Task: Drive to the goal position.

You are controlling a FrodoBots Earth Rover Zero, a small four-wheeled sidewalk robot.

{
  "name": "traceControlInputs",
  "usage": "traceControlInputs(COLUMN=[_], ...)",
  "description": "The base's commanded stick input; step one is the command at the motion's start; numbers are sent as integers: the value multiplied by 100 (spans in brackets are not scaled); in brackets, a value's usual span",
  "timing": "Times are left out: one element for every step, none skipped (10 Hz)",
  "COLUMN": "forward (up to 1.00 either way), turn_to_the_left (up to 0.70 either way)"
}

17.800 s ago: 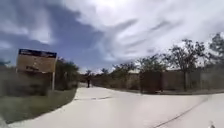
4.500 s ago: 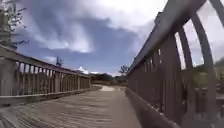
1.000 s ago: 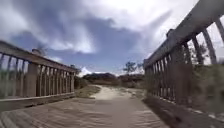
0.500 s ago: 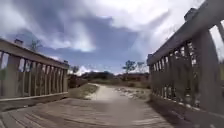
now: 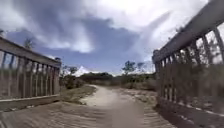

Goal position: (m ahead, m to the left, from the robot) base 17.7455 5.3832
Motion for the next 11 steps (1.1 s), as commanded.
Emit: traceControlInputs(forward=[85, 85, 85, 85, 85, 85, 85, 85, 85, 85, 85], turn_to_the_left=[0, 0, 0, 0, 0, 0, 0, 0, 0, 0, 0])
